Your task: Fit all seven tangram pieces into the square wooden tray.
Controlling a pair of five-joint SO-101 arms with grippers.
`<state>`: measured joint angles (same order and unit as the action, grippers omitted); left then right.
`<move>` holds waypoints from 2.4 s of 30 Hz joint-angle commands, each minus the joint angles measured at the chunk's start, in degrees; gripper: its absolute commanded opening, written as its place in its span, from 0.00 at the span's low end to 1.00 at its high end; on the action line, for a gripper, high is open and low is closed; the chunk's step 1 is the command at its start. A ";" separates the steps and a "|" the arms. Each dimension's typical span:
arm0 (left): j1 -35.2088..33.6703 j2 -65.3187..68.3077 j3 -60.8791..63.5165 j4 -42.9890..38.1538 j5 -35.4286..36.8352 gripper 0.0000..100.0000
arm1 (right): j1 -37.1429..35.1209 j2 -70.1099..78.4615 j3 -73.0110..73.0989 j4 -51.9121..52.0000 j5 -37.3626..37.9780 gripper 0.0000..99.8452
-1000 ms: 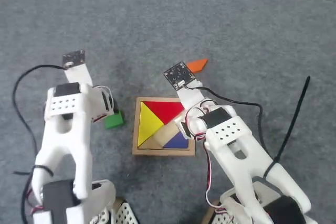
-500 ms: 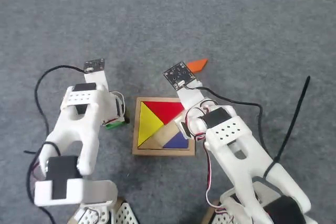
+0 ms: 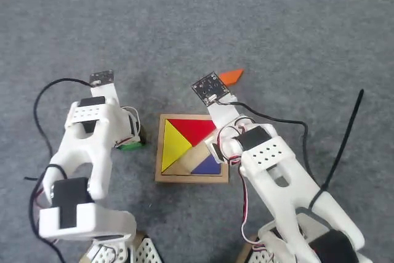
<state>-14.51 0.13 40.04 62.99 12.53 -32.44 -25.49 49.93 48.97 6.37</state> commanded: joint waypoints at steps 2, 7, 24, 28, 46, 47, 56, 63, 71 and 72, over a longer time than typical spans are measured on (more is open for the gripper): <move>-0.53 -0.26 -1.98 -0.79 0.79 0.22 | -0.04 -2.68 -0.70 -0.92 -0.53 0.01; -0.44 -0.18 -3.38 -0.79 3.60 0.25 | -0.04 -2.68 -0.70 -0.92 -0.53 0.01; -0.53 11.43 -12.00 5.01 6.07 0.25 | -0.04 -2.68 -0.70 -0.84 -0.53 0.01; -0.44 11.43 -11.91 4.92 5.98 0.24 | -0.04 -2.68 -0.70 -0.84 -0.53 0.01; -0.44 8.88 -11.30 6.86 2.37 0.11 | 0.13 -3.82 -0.70 -0.57 -0.35 0.01; -0.44 6.95 -10.42 6.68 2.20 0.11 | 0.31 -4.79 -0.53 -0.48 -0.35 0.01; 6.86 -18.11 1.63 5.27 0.18 0.11 | 7.96 -14.02 0.00 2.42 -1.41 0.01; 17.41 -24.53 2.95 5.36 -6.51 0.11 | 15.43 -16.13 -0.09 2.42 -8.00 0.01; 33.32 -17.67 1.98 3.25 -21.36 0.11 | 20.44 -18.59 -0.09 2.33 -11.52 0.01; 34.29 -16.53 1.89 2.81 -22.33 0.11 | 20.88 -18.68 -0.09 2.33 -11.69 0.01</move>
<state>16.00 -18.07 43.38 67.91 -7.16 -13.19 -41.67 50.46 50.81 -4.18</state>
